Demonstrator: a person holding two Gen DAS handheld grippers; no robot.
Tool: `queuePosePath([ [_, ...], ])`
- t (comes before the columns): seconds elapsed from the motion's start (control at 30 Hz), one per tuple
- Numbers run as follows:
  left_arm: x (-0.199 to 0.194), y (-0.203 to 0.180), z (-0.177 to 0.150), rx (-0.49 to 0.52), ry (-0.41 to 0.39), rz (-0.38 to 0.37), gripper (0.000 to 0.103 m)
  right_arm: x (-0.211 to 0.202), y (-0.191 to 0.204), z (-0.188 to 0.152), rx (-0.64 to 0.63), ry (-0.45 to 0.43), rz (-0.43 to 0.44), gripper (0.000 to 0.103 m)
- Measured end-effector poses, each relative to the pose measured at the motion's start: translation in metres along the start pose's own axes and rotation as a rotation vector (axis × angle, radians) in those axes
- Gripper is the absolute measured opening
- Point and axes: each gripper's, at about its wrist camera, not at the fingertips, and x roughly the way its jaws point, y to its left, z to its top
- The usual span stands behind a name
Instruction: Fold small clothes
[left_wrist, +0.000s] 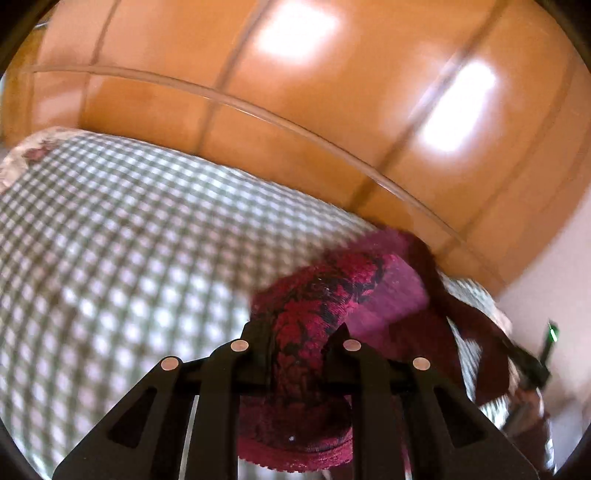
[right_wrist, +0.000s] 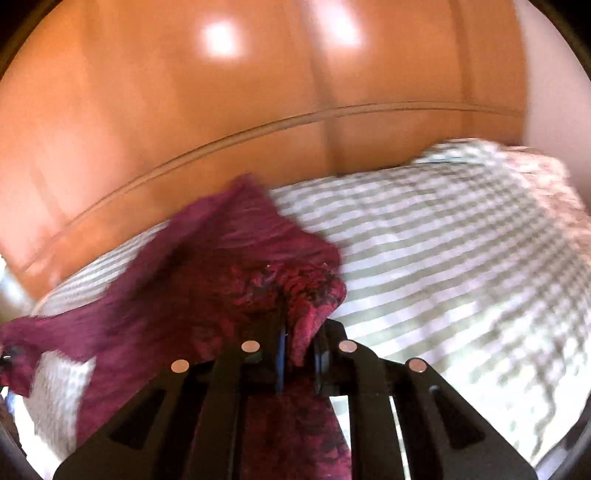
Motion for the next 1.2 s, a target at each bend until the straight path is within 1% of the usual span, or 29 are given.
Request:
queuePosePath([
  [0.1, 0.021, 0.02, 0.029, -0.011, -0.008, 0.117, 0.016, 0.015, -0.045, 0.02, 0.085, 0.006, -0.114, 0.01],
  [0.17, 0.037, 0.032, 0.048, -0.015, -0.003, 0.206, 0.016, 0.02, -0.068, 0.029, 0.126, 0.017, -0.154, 0.01],
  [0.2, 0.045, 0.039, 0.056, -0.026, -0.001, 0.254, 0.016, 0.027, -0.078, 0.035, 0.15, 0.027, -0.163, 0.01],
  [0.27, 0.055, 0.055, 0.067, -0.061, 0.008, 0.309, 0.016, 0.037, -0.091, 0.043, 0.195, 0.044, -0.161, 0.01],
  [0.3, 0.061, 0.063, 0.073, -0.076, 0.01, 0.337, 0.017, 0.044, -0.098, 0.048, 0.217, 0.052, -0.145, 0.011],
  [0.33, 0.066, 0.071, 0.08, -0.098, 0.006, 0.388, 0.018, 0.049, -0.102, 0.051, 0.249, 0.062, -0.121, 0.017],
  [0.37, 0.07, 0.076, 0.085, -0.115, 0.005, 0.411, 0.019, 0.052, -0.105, 0.056, 0.285, 0.073, -0.096, 0.022],
  [0.4, 0.073, 0.081, 0.089, -0.128, 0.004, 0.428, 0.024, 0.056, -0.115, 0.06, 0.353, 0.089, -0.066, 0.035],
  [0.43, 0.075, 0.085, 0.092, -0.14, 0.003, 0.453, 0.03, 0.055, -0.121, 0.062, 0.401, 0.086, -0.082, 0.074],
  [0.47, 0.075, 0.089, 0.093, -0.152, 0.003, 0.471, 0.041, 0.048, -0.13, 0.063, 0.461, 0.035, -0.098, 0.095],
  [0.5, 0.074, 0.091, 0.094, -0.165, -0.002, 0.477, 0.054, 0.04, -0.135, 0.064, 0.491, -0.006, -0.088, 0.1],
  [0.53, 0.07, 0.092, 0.092, -0.173, -0.014, 0.471, 0.059, 0.034, -0.141, 0.065, 0.516, -0.019, -0.08, 0.1],
  [0.57, 0.067, 0.093, 0.09, -0.174, -0.025, 0.469, 0.068, 0.029, -0.146, 0.065, 0.534, -0.022, -0.08, 0.1],
  [0.6, 0.063, 0.093, 0.087, -0.171, -0.041, 0.471, 0.072, 0.019, -0.151, 0.063, 0.549, -0.037, -0.086, 0.1],
  [0.67, 0.055, 0.091, 0.073, -0.159, -0.056, 0.466, 0.072, 0.008, -0.152, 0.058, 0.532, -0.049, -0.106, 0.1],
  [0.73, 0.043, 0.09, 0.055, -0.167, -0.063, 0.442, 0.072, -0.01, -0.147, 0.043, 0.485, -0.057, -0.09, 0.1],
  [0.77, 0.038, 0.09, 0.045, -0.175, -0.059, 0.415, 0.072, -0.015, -0.142, 0.036, 0.467, -0.051, -0.08, 0.1],
  [0.8, 0.032, 0.09, 0.035, -0.181, -0.056, 0.381, 0.072, -0.023, -0.134, 0.023, 0.432, -0.037, -0.049, 0.1],
  [0.83, 0.025, 0.089, 0.02, -0.182, -0.049, 0.332, 0.072, -0.029, -0.126, 0.012, 0.401, -0.015, -0.015, 0.1],
  [0.87, 0.021, 0.085, 0.006, -0.175, -0.03, 0.286, 0.072, -0.031, -0.112, -0.006, 0.353, 0.035, 0.036, 0.1],
  [0.9, 0.018, 0.081, -0.007, -0.165, -0.011, 0.24, 0.072, -0.03, -0.103, -0.018, 0.321, 0.074, 0.07, 0.096],
  [0.93, 0.015, 0.074, -0.024, -0.152, 0.015, 0.178, 0.072, -0.03, -0.088, -0.035, 0.284, 0.124, 0.117, 0.09],
  [0.97, 0.013, 0.067, -0.038, -0.14, 0.042, 0.121, 0.072, -0.029, -0.077, -0.048, 0.262, 0.159, 0.149, 0.087],
  [1.0, 0.013, 0.06, -0.051, -0.127, 0.072, 0.067, 0.072, -0.027, -0.057, -0.068, 0.223, 0.217, 0.202, 0.082],
  [1.03, 0.015, 0.049, -0.07, -0.12, 0.12, -0.016, 0.072, -0.027, -0.041, -0.082, 0.195, 0.256, 0.234, 0.077],
  [1.07, 0.018, 0.041, -0.082, -0.126, 0.163, -0.08, 0.072, -0.024, -0.029, -0.093, 0.172, 0.285, 0.256, 0.075],
  [1.1, 0.023, 0.032, -0.095, -0.132, 0.206, -0.136, 0.069, -0.021, -0.012, -0.109, 0.133, 0.33, 0.286, 0.071],
  [1.13, 0.026, 0.025, -0.103, -0.131, 0.23, -0.167, 0.069, -0.019, 0.002, -0.121, 0.104, 0.362, 0.301, 0.066],
  [1.2, 0.038, 0.006, -0.123, -0.122, 0.294, -0.248, 0.069, -0.016, 0.02, -0.137, 0.065, 0.394, 0.314, 0.063],
])
